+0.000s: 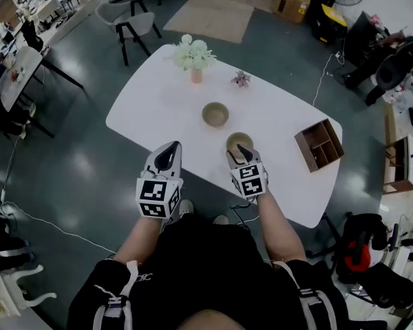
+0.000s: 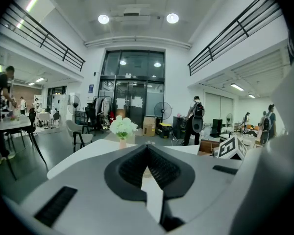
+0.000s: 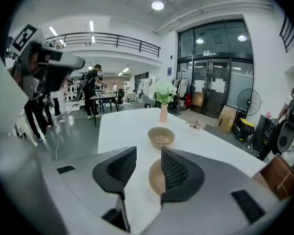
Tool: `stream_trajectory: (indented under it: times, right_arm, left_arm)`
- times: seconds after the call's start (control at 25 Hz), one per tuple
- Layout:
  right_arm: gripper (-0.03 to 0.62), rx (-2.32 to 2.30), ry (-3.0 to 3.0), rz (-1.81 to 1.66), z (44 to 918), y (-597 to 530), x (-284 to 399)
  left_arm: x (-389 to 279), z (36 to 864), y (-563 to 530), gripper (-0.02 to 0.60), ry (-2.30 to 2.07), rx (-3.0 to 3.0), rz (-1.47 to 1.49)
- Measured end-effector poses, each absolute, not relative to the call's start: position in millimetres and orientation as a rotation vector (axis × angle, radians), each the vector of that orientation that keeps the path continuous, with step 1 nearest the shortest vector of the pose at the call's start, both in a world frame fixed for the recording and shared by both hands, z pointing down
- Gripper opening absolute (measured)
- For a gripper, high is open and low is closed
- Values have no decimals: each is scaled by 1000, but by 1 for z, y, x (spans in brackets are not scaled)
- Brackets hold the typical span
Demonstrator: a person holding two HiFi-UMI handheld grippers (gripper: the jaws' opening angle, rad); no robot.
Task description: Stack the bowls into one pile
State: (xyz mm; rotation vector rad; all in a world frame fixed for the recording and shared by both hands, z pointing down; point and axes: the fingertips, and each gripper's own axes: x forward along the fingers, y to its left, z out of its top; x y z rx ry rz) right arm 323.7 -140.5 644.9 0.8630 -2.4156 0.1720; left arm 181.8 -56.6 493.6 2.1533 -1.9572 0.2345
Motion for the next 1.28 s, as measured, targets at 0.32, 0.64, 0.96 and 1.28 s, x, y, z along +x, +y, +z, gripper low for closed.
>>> stream_trajectory:
  times: [0.32,0.64,0.96,1.28]
  right_arm:
    - [170,726,-2163,143,726,-150,317]
    - [114,648,-1902,-11,772,-157,331]
    - [28,665,-1888,-74,758,-163,329]
    - [28,714,-1927,-218,717,-186,312]
  left_arm:
    - [150,493,-49,12,-2046,2070,216]
    - [130,484,-46,12,-2099,2039,192]
    - [123,480,-48,12,-2101,2042,180]
    - [122,481,-50,12,-2094,2056,166]
